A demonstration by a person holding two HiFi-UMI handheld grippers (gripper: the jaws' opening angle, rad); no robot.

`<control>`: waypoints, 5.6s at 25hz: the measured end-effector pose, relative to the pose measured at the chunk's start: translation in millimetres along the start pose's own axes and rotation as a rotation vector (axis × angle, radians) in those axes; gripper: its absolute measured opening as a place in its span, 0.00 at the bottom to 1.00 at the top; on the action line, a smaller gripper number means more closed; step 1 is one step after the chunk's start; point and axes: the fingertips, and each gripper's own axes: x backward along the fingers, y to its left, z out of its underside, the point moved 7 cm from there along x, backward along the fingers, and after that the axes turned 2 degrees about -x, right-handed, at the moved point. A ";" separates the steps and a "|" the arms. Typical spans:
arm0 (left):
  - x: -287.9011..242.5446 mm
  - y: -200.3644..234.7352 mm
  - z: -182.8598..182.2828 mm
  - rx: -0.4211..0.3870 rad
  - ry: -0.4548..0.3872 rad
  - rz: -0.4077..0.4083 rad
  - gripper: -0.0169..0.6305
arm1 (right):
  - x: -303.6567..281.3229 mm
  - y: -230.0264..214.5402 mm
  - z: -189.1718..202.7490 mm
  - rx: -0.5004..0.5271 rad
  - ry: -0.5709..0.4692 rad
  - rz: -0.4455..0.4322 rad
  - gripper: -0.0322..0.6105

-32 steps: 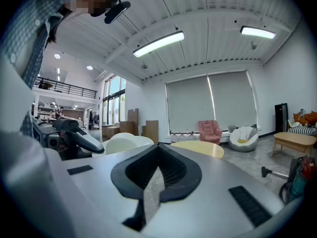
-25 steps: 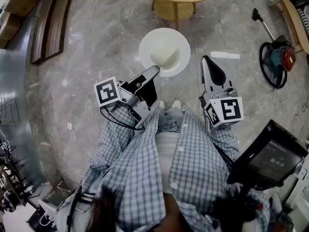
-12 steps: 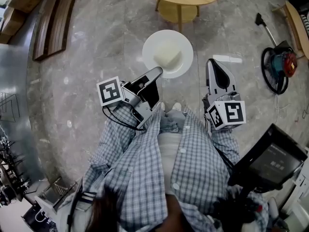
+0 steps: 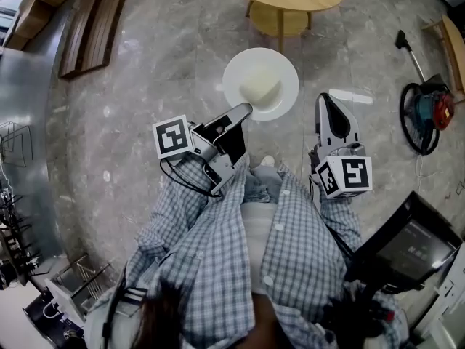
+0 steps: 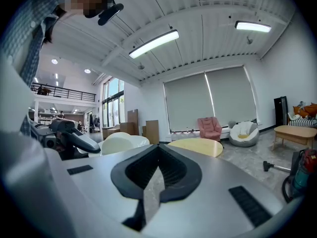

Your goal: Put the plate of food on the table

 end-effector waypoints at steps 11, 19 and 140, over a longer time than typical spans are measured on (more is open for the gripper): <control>-16.6 3.1 20.7 -0.003 0.023 0.009 0.06 | 23.4 -16.1 7.5 -0.019 0.000 0.032 0.06; -19.5 4.3 24.5 -0.001 0.043 -0.001 0.06 | 35.1 -22.9 15.4 -0.046 0.002 0.072 0.06; -364.2 31.0 -393.3 0.060 -0.036 -0.001 0.06 | -439.7 -282.6 -75.8 0.040 0.075 0.033 0.06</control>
